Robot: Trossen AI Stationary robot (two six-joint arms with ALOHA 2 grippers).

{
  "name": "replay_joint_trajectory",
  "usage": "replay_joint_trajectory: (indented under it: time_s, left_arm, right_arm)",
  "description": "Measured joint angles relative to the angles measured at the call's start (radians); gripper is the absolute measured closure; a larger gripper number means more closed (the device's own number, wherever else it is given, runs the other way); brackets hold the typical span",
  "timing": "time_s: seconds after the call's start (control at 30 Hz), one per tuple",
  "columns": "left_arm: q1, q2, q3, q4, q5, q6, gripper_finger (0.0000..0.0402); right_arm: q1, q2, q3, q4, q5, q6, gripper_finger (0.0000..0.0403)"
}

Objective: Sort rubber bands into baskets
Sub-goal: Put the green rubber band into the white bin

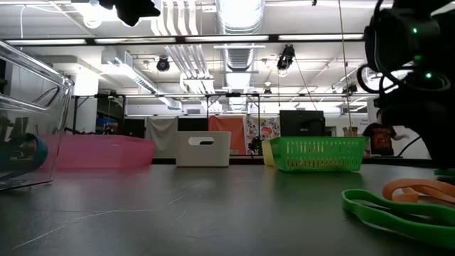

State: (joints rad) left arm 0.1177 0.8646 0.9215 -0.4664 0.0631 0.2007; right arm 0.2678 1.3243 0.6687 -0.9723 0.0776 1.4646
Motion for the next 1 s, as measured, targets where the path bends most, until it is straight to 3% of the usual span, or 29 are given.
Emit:
replay_joint_trajectory:
  time_s: [0.27,0.37,0.5,0.67,0.87,1.0]
  left_arm:
    - [0.000,0.000,0.000,0.010,0.000,0.000,0.0295]
    - [0.000,0.000,0.000,0.013,0.000,0.000,0.0295]
    - [0.000,0.000,0.000,0.013,0.000,0.000,0.0295]
    - [0.000,0.000,0.000,0.013,0.000,0.000,0.0295]
    - [0.000,0.006,0.000,0.021,0.000,0.000,0.0295]
    - [0.000,0.029,0.000,0.027,0.000,0.001,0.0295]
  right_arm:
    - [-0.003,0.002,-0.069,0.112,0.004,-0.005,0.0275]
    - [-0.004,0.013,-0.083,0.128,0.004,-0.007,0.0306]
    - [-0.004,0.014,-0.098,0.131,0.005,-0.017,0.0378]
    - [-0.001,-0.032,-0.051,0.047,0.017,-0.026,0.0393]
    - [0.005,-0.120,0.140,-0.138,0.181,-0.049,0.0394]
    - [-0.011,-0.139,0.262,-0.051,0.398,-0.186,0.0394]
